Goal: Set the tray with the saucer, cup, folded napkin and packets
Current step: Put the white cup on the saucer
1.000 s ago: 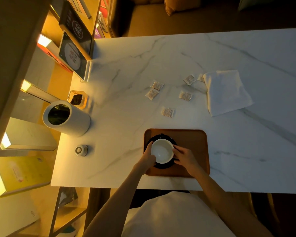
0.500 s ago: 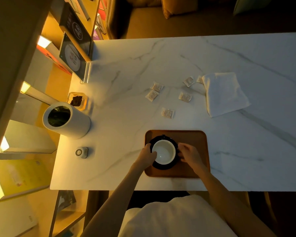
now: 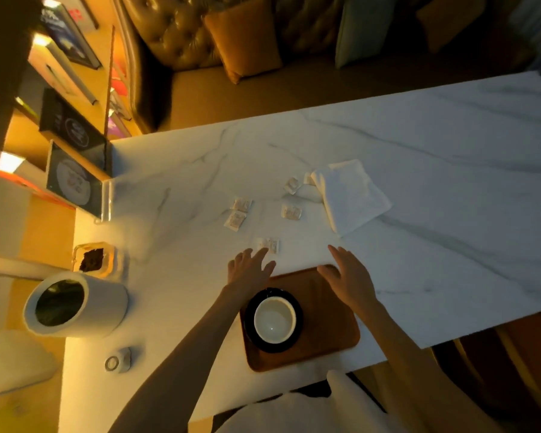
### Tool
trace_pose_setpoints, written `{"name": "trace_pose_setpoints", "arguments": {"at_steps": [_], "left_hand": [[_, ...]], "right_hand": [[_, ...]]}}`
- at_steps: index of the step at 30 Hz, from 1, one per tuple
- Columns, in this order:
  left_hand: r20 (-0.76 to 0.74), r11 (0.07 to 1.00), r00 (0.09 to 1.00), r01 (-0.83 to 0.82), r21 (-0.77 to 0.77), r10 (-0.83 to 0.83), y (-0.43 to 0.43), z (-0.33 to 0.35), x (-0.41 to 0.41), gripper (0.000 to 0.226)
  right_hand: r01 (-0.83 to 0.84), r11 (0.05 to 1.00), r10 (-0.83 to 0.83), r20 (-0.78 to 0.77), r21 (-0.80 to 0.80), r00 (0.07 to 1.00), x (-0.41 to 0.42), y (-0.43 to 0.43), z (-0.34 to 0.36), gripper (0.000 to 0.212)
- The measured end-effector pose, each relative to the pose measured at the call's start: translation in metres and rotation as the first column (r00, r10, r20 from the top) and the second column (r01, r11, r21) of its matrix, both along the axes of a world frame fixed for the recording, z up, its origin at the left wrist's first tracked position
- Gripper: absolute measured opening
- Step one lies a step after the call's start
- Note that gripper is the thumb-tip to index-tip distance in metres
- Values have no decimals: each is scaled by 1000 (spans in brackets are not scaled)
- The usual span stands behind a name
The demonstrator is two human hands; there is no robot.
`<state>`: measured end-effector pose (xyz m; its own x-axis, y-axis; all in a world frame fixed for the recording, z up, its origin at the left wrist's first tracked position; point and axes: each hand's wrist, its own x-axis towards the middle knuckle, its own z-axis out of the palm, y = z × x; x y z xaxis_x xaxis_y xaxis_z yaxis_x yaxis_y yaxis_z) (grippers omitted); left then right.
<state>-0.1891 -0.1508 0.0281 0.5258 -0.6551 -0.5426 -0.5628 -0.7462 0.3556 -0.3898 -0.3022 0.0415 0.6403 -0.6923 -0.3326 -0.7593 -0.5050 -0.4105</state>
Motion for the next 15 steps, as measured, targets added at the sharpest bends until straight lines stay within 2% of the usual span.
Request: {"name": "trace_pose_setpoints", "arguments": {"at_steps": [5,10,15], "left_hand": [[45,998,997,61,34,-62,-54,-1,-10,58],[39,995,997,68,78,-71,-136,-8,-18,58],[26,994,994,-105,10,104,-223,-19,-11,46]], "right_hand": [[61,998,-61,0,25,998,-26,-45,-3,69],[62,995,-59,-39,84,998,-34,-136,-11,69],[-12,988,19,-39,154,999,-11,-243,-23,57]]}}
